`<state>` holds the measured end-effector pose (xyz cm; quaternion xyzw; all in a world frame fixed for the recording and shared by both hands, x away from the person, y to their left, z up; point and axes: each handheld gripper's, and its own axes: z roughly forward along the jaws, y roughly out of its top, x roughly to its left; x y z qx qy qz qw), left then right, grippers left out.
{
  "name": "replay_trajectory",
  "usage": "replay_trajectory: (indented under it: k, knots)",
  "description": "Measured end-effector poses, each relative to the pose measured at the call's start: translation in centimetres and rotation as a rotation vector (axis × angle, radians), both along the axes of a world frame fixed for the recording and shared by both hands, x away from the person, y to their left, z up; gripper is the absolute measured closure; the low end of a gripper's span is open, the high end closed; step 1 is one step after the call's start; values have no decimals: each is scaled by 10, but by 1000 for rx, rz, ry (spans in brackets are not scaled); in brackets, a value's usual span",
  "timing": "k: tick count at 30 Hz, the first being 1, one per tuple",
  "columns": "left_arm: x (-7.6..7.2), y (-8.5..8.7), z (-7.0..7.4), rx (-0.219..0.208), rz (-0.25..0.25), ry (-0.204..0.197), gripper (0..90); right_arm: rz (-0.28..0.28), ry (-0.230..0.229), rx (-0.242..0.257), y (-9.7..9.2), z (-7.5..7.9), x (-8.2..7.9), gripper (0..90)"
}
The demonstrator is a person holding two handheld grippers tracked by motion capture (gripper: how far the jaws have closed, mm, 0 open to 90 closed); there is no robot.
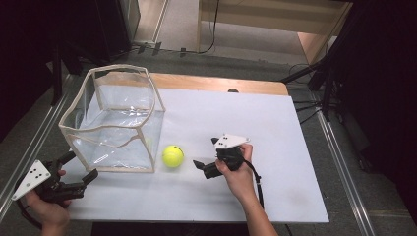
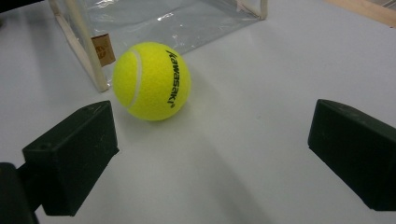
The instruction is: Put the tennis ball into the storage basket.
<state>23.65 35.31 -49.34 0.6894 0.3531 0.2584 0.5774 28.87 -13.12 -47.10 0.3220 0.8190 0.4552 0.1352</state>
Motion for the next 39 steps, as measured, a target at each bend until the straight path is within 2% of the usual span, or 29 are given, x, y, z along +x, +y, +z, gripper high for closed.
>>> replay_trajectory:
  k: [15,39]
  knots:
    - [0,0,0,-3,-1,2,1,33,4,-5,21,1,8,4]
    - [0,0,0,0,-3,2,1,87,22,-1,44,-1,18,4]
